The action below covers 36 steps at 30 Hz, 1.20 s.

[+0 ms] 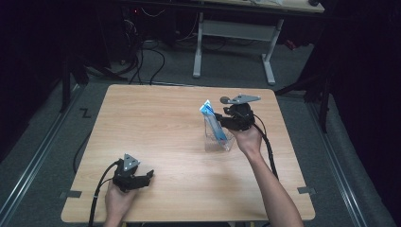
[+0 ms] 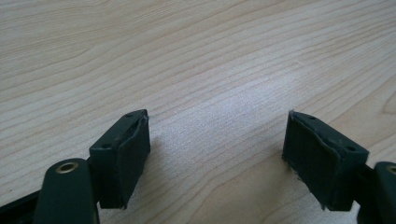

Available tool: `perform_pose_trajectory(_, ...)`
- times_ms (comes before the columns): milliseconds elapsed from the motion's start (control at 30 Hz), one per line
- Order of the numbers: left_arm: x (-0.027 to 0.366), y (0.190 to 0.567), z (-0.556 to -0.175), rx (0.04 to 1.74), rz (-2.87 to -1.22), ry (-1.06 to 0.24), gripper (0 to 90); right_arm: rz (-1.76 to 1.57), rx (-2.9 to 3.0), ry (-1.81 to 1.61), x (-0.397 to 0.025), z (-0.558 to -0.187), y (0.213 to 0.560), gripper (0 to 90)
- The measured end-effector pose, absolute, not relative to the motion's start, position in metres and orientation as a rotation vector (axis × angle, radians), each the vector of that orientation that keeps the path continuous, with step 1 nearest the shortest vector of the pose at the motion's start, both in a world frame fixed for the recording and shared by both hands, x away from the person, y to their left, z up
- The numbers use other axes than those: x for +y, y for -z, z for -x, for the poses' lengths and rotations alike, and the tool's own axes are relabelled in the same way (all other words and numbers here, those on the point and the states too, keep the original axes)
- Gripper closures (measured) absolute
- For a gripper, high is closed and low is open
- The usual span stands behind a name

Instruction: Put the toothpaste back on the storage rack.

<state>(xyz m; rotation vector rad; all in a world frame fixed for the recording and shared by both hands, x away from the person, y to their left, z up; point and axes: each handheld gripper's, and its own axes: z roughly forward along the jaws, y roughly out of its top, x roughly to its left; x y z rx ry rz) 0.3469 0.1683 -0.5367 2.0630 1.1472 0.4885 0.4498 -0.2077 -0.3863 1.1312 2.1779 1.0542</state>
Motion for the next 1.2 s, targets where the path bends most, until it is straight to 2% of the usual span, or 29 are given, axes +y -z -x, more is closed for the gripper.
perform_pose_trajectory(1200, 0.168, 0.537, -0.347, 1.147, -2.062, -0.488, 23.6, -1.175, 2.125, -1.02, -0.249, -0.419, 0.365, 51.7)
